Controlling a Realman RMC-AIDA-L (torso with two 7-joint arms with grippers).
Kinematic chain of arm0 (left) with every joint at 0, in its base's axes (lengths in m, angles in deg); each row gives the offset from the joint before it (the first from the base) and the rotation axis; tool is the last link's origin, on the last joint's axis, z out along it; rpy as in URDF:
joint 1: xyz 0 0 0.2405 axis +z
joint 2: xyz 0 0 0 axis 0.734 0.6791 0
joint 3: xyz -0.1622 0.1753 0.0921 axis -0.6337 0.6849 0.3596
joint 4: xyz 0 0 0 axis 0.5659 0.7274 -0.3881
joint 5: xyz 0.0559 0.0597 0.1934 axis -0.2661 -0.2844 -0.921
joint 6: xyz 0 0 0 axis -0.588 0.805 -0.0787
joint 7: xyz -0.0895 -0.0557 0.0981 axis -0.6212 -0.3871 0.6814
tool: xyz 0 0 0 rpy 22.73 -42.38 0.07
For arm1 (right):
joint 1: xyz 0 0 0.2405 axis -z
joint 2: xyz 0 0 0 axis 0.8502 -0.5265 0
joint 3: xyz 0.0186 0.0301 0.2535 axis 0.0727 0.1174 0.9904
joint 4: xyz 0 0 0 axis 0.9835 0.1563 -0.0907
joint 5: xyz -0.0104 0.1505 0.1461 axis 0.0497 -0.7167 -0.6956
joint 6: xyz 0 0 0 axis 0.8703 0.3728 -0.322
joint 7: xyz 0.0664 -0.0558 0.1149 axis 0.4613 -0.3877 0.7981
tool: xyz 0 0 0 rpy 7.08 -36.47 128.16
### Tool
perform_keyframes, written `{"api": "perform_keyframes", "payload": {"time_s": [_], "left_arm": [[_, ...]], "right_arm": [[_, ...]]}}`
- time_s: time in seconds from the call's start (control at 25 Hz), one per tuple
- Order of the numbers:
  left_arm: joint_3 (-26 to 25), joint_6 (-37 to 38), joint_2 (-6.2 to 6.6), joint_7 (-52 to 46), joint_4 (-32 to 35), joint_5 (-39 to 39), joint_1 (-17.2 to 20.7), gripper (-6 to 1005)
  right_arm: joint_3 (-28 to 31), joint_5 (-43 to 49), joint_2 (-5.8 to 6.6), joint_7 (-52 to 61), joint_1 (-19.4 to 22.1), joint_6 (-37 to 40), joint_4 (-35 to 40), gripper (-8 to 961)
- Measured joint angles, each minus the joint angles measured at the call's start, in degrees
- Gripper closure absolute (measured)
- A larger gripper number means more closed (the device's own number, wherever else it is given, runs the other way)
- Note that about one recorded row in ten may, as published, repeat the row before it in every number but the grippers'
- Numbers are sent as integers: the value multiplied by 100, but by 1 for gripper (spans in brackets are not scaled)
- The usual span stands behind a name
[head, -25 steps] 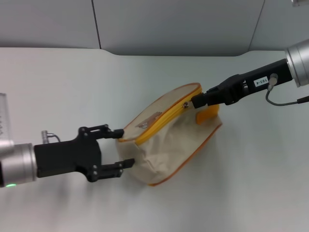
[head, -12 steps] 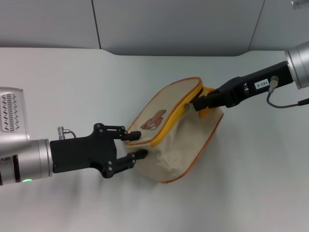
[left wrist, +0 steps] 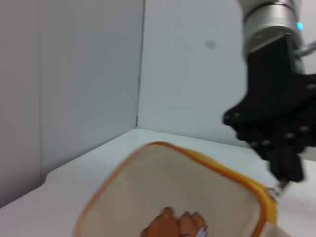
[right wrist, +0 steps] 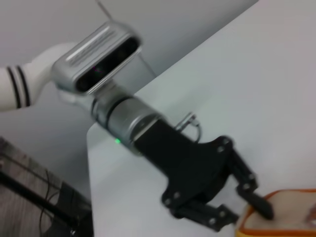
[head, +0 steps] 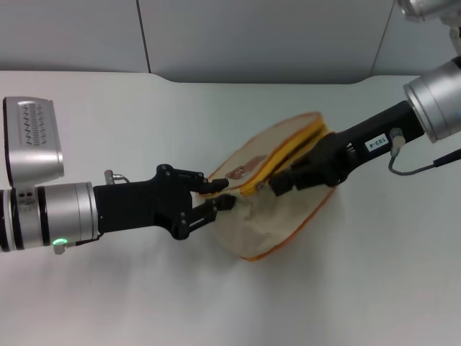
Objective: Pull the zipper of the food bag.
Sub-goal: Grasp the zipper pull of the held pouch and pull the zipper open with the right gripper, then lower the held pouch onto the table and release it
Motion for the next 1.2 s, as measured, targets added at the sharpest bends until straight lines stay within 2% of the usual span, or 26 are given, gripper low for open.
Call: {"api": "perform_keyframes", "payload": {"time_s": [0.32, 0.48, 0.72, 0.8, 0.84, 0.92, 0.96, 1.0, 1.04, 1.16, 1.2], "left_arm": [[8, -80, 0, -130, -60, 96, -1, 784], [1, -78, 17, -138, -67, 109, 49, 793], [-137, -76, 87, -334, -9, 115, 195, 798], [-292, -79, 177, -482, -4, 134, 313, 800], [-292, -79, 177, -482, -4, 134, 313, 824], [-468, -29, 263, -508, 33, 159, 417, 871], [-600, 61, 308, -509, 54, 169, 477, 828], [-870, 303, 419, -481, 101, 181, 607, 785], [-870, 303, 419, -481, 101, 181, 607, 742], [-1037, 470, 561, -471, 171, 186, 750, 634], [-1202, 663, 637, -481, 185, 187, 831, 613]], "right_arm": [[54, -9, -9, -43, -6, 98, -20, 951], [403, -19, 31, 67, 84, 53, -32, 951], [1116, -34, 75, 24, 396, -130, 0, 827], [1464, -170, 82, -255, 554, -214, -13, 789], [1614, -317, 82, -435, 668, -229, -37, 771], [1730, -729, 83, -849, 926, -222, -77, 733], [1738, -935, 77, -1034, 1044, -219, -83, 714], [1743, -1333, 39, -1470, 1341, -227, -101, 695], [1743, -1333, 39, -1470, 1341, -227, -101, 676], [1744, -1674, -19, -2093, 1661, -225, -340, 620], [1746, -1753, -13, -2619, 1795, -91, -658, 574]]}}
